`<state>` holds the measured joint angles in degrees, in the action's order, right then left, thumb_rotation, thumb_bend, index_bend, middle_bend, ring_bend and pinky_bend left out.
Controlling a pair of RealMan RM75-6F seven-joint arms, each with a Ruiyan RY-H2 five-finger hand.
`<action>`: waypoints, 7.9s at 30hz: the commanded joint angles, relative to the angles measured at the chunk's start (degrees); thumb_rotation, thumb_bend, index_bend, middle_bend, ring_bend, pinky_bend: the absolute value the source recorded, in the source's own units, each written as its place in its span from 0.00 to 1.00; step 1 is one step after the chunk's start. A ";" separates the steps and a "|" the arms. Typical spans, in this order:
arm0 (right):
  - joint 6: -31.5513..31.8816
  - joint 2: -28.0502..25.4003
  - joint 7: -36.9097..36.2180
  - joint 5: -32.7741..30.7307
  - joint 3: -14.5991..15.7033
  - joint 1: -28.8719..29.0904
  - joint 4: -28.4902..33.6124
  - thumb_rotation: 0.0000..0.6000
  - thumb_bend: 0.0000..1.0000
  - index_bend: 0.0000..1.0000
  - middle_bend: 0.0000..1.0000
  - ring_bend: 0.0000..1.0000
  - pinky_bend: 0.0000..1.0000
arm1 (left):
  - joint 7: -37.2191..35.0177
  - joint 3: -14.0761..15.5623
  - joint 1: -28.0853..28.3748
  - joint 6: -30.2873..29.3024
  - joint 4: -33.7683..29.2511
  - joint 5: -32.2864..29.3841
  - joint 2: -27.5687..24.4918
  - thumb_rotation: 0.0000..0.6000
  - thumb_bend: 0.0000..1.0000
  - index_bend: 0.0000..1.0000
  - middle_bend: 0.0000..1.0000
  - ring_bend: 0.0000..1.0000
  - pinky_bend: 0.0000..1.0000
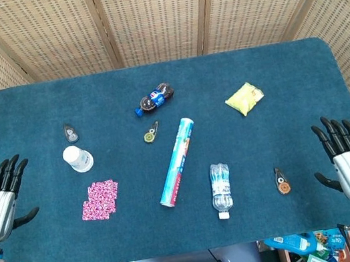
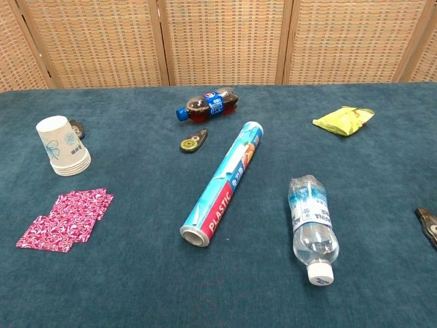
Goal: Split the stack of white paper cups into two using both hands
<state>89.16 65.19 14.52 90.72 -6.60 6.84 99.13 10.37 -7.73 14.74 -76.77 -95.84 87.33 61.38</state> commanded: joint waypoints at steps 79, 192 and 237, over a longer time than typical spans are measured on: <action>-1.58 6.92 -21.86 16.09 -2.31 18.77 -25.81 1.00 0.10 0.27 0.08 0.00 0.00 | -79.25 -7.73 29.75 22.26 21.41 -4.38 26.61 1.00 0.14 0.52 0.50 0.44 0.43; 1.35 14.01 -20.26 15.07 1.41 36.46 -38.72 1.00 0.59 0.69 0.08 0.04 0.03 | -80.58 -8.80 34.24 30.51 31.41 -9.23 28.94 1.00 0.14 0.52 0.50 0.44 0.43; -27.20 8.03 9.88 14.30 8.41 37.16 -38.97 1.00 0.00 0.06 0.00 0.08 0.04 | -20.24 1.56 26.79 31.11 35.86 -12.15 20.40 1.00 0.13 0.00 0.00 0.00 0.09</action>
<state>61.40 72.81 22.88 106.51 3.02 44.91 59.52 -9.32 -6.08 41.42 -45.99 -59.07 75.05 82.49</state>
